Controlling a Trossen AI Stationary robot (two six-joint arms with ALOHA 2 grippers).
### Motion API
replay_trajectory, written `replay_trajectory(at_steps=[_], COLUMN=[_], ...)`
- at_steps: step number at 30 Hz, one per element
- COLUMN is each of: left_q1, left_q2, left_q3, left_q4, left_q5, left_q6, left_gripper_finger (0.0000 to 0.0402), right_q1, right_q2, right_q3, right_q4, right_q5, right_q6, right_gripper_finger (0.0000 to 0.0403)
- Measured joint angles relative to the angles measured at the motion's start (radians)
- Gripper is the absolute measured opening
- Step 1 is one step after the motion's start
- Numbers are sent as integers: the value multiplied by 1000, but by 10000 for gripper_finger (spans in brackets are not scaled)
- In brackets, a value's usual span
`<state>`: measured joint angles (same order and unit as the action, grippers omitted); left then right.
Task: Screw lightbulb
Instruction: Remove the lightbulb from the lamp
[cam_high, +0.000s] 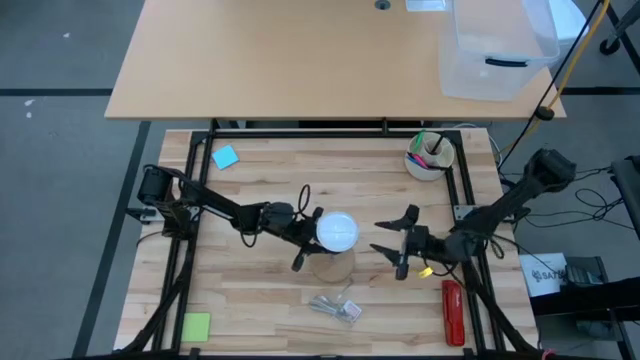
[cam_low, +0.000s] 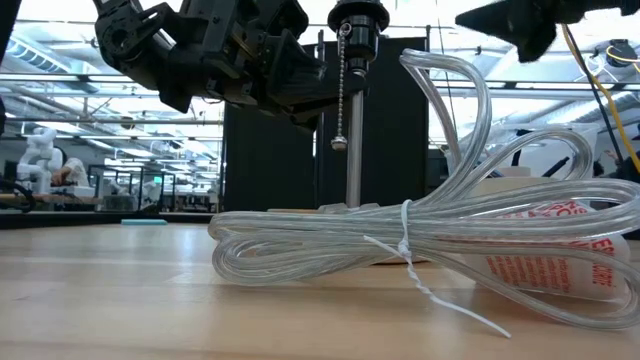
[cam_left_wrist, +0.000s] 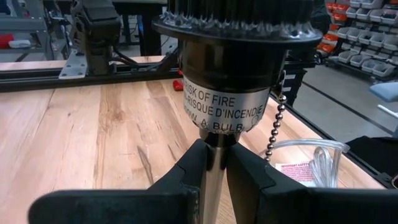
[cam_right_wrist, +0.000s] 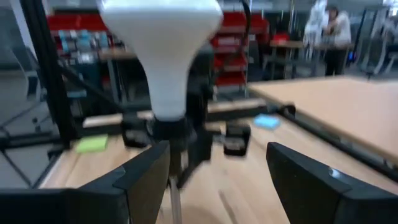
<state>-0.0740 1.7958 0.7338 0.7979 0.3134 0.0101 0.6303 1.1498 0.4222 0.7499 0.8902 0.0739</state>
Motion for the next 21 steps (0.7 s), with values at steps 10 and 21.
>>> replay_trajectory(at_steps=[10, 21], left_q1=[-4, -50], left_q2=[1, 1], left_q3=[1, 1], left_q4=[38, 42], left_q5=[-134, -373], left_q6=[-39, -79], left_gripper_finger=[48, 48], right_q1=[-70, -93], right_q2=[253, 464], right_q3=[182, 319], right_q4=[162, 242], right_q5=[-28, 197], right_q6=[-158, -150], right_gripper_finger=[262, 262])
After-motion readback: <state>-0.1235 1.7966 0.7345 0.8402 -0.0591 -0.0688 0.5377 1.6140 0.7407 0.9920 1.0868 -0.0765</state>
